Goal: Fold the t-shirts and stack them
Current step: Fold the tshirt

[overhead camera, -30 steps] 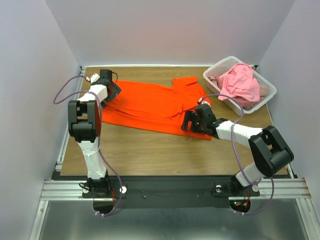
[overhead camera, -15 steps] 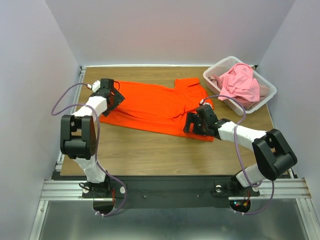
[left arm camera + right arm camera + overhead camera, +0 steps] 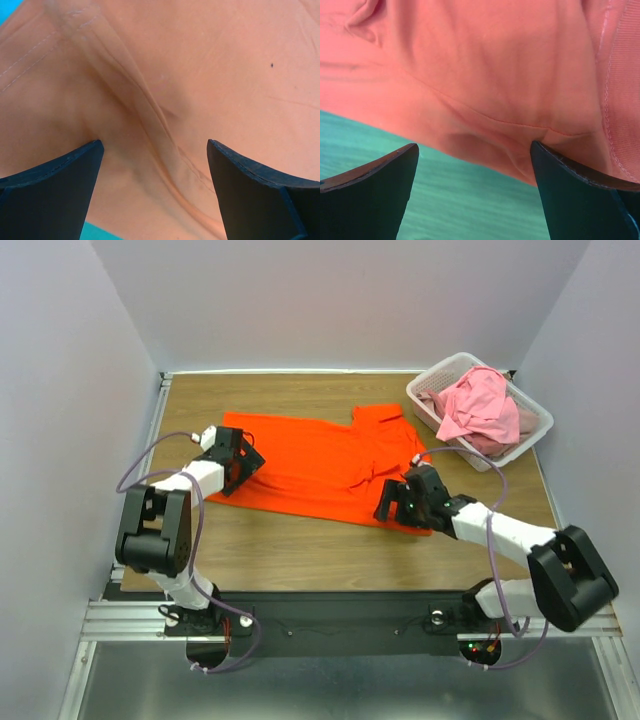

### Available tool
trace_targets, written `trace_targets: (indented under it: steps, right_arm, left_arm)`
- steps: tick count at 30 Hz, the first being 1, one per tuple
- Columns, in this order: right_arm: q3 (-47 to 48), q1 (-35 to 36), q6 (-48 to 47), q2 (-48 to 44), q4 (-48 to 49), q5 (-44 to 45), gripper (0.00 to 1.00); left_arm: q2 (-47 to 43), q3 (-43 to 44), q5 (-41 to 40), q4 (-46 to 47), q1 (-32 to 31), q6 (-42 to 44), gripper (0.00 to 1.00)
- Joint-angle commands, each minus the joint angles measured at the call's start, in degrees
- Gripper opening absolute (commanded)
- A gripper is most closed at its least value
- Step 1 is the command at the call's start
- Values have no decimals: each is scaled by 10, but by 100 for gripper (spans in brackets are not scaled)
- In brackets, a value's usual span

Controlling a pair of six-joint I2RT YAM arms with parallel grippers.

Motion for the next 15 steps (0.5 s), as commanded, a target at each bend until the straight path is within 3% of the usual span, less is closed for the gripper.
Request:
trace_targets:
  steps: [1, 8, 15]
  right_arm:
    - [-53, 1, 39, -61, -59, -4, 100]
    - [-116, -1, 85, -169, -117, 11, 100]
    - [-62, -1, 66, -191, -137, 15, 100]
  left_arm:
    - [-20, -102, 21, -102, -39, -47, 98]
    - [-117, -163, 10, -166, -88, -89, 98]
    - [-254, -208, -1, -234, -107, -136, 98]
